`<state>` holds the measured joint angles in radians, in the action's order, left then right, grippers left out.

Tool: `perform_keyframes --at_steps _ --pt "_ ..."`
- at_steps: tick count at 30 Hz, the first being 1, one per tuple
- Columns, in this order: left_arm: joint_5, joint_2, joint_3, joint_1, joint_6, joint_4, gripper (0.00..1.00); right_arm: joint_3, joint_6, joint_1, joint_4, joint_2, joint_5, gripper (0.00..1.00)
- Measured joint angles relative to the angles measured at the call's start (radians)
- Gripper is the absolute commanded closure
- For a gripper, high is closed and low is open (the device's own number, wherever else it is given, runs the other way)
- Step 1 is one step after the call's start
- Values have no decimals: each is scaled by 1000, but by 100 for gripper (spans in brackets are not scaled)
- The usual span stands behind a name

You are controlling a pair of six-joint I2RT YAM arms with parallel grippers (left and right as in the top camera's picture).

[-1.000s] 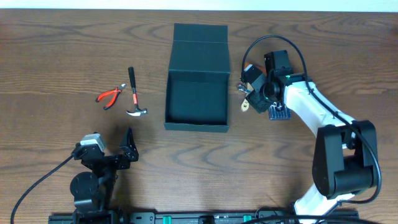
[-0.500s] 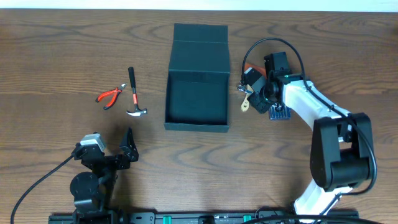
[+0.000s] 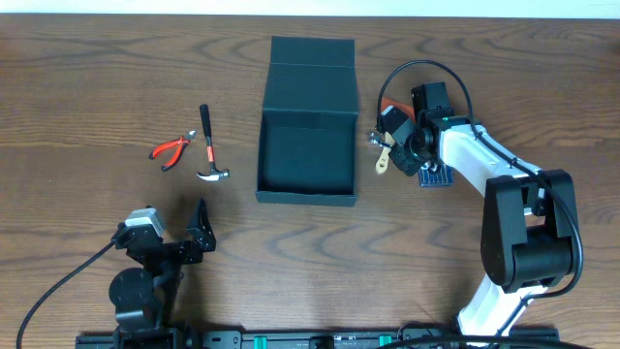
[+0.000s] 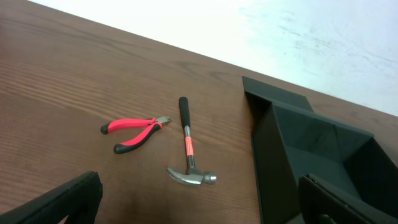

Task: Pack container
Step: 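Close the right gripper on the chrome wrench and lift it, then carry the wrench left and release it into the green box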

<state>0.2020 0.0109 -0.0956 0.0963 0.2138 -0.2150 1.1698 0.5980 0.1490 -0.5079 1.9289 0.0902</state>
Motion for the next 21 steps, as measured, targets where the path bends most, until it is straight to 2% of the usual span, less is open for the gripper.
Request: perform_keyframes --at_steps 4,12,21 --pt "0 0 0 0 0 0 2 0 -2 0 0 0 0 99" --pt "0 0 0 0 0 0 2 0 -20 0 0 0 0 99" --pt "0 0 0 0 0 0 2 35 -204 0 -66 -11 0 99"
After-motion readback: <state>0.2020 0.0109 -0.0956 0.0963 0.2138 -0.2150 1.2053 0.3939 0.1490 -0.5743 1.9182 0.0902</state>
